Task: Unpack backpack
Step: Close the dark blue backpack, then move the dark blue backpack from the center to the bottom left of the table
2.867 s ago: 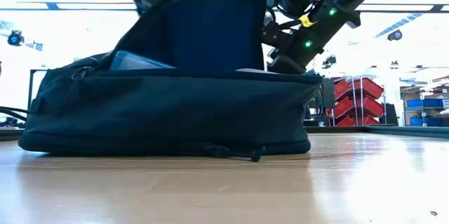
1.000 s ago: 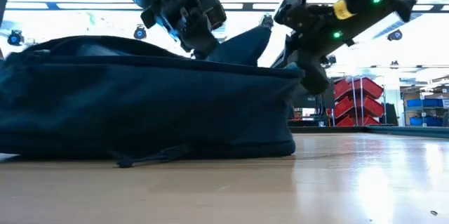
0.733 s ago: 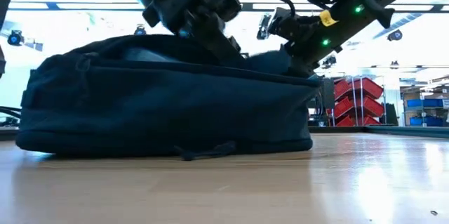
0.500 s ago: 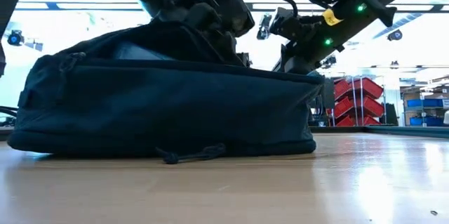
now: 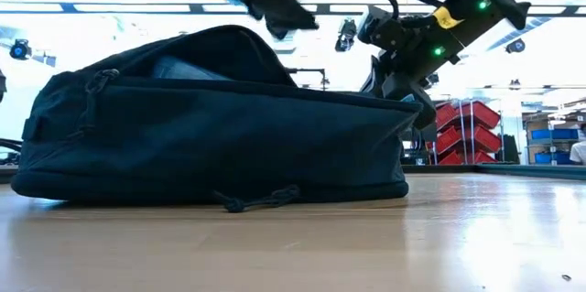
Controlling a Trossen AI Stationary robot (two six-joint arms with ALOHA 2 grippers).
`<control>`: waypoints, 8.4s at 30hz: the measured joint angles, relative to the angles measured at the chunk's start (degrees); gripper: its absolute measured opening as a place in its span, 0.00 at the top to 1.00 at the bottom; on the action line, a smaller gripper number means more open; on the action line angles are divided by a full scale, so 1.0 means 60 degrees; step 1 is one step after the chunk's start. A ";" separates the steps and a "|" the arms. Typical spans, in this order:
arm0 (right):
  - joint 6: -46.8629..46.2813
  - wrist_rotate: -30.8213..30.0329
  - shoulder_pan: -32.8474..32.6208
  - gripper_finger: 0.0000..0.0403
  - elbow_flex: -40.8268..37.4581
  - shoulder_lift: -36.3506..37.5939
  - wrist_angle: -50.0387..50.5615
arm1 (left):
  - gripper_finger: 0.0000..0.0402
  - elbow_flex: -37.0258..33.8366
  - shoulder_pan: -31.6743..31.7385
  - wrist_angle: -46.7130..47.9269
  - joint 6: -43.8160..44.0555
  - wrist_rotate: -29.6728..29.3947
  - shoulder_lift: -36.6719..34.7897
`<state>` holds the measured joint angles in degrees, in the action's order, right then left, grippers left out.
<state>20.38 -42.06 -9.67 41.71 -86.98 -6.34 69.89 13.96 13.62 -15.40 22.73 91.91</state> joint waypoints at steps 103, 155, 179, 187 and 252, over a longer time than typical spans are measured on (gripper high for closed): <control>0.0581 0.3000 0.1053 0.99 0.0073 0.0770 -0.0131 | 1.00 0.2878 0.0871 0.3938 -0.2104 0.1308 0.2675; 0.1279 0.5474 0.3660 1.00 0.0153 0.0168 -0.1773 | 0.84 -0.5210 0.1260 -0.1287 0.2628 -0.1433 -0.4991; 0.2999 0.3893 0.2401 1.00 0.0801 0.0729 -0.1397 | 0.40 -0.0685 0.2156 -0.0677 -0.0710 0.1758 0.0327; 0.2778 0.3729 0.2154 1.00 0.0801 0.0754 -0.0961 | 0.40 0.1064 0.2177 0.0908 -0.0933 0.2707 0.1991; -0.0919 0.3441 -0.0400 0.63 0.1701 0.2814 0.3883 | 1.00 -0.3620 0.2936 -0.3525 0.0282 0.1398 -0.2753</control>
<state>14.87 -21.41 -12.07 51.92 -70.09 16.96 48.17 31.58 -7.54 -13.71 31.12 75.39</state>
